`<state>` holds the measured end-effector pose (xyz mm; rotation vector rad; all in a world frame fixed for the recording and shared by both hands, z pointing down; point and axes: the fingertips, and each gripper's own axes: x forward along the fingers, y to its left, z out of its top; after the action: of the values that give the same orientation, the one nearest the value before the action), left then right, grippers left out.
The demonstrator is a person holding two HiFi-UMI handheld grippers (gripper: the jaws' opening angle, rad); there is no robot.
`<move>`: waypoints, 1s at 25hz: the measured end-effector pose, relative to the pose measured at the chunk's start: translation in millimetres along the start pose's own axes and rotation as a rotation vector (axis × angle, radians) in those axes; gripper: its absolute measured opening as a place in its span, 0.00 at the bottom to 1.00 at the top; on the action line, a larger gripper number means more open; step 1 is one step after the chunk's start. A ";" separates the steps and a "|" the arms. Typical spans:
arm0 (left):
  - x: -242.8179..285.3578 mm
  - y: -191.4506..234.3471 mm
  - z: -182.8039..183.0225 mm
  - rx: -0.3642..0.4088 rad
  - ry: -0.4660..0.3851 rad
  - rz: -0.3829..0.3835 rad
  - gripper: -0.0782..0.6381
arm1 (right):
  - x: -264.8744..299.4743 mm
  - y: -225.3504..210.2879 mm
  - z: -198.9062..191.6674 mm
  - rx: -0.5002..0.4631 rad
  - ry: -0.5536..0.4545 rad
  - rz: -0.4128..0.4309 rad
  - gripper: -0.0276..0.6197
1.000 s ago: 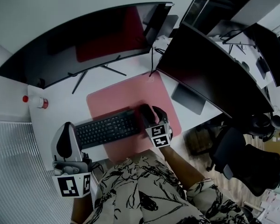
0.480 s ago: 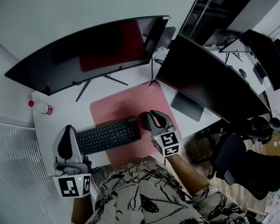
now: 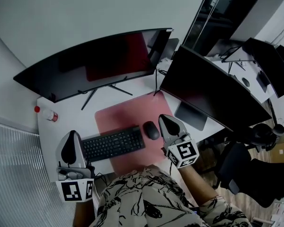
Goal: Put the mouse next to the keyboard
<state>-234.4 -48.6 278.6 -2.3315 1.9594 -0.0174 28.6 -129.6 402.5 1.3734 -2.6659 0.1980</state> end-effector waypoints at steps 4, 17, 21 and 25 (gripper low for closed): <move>-2.1 2.4 0.8 0.002 0.001 0.005 0.11 | -12.5 -6.9 31.6 0.014 -0.061 -0.015 0.05; -3.2 13.1 8.0 0.005 -0.015 0.038 0.11 | -52.8 -29.5 110.5 -0.039 -0.214 -0.102 0.05; -5.2 20.1 10.9 0.004 -0.025 0.055 0.11 | -68.7 -36.6 121.5 -0.047 -0.256 -0.125 0.05; -7.4 29.7 11.6 0.007 -0.028 0.076 0.11 | -80.8 -43.4 127.4 -0.066 -0.275 -0.146 0.05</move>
<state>-264.1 -45.6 265.0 -2.2387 2.0290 0.0137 102.7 -112.9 265.1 1.6737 -2.7375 -0.1005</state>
